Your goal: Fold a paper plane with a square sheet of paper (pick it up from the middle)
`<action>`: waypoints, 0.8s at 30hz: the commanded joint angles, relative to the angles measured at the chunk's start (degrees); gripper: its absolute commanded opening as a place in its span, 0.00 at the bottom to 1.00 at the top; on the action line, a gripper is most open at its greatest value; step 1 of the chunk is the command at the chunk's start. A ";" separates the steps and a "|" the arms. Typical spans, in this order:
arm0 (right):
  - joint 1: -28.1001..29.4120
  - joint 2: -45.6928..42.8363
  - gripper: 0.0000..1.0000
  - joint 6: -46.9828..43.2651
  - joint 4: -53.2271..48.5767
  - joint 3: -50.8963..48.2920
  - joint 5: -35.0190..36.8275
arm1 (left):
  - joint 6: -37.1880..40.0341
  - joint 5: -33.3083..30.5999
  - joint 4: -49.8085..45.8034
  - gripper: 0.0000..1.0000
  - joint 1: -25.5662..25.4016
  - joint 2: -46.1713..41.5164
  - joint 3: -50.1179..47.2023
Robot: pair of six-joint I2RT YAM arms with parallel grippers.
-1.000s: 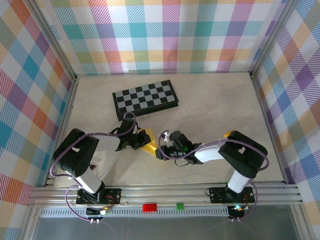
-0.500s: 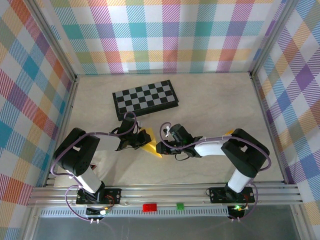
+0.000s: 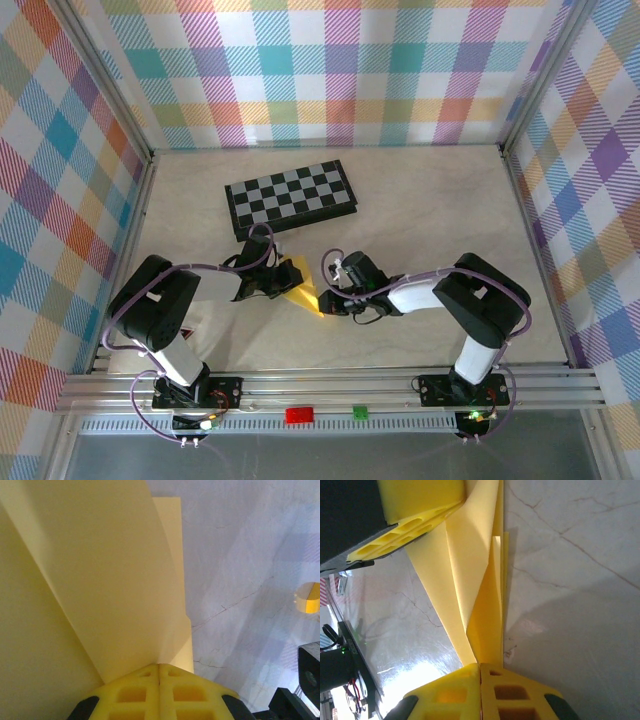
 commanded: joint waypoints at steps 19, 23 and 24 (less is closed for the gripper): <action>0.00 -0.05 0.13 -0.32 -1.91 -4.30 -6.43 | 1.73 -3.55 -4.92 0.00 0.73 4.00 -1.58; -0.02 -1.18 0.15 -0.85 -2.96 -4.28 -6.34 | 1.92 -3.46 -4.92 0.00 0.82 4.12 -1.71; -0.02 -1.27 0.13 -1.16 -3.70 -4.39 -5.89 | 1.89 -3.46 -4.92 0.00 0.82 4.00 -1.70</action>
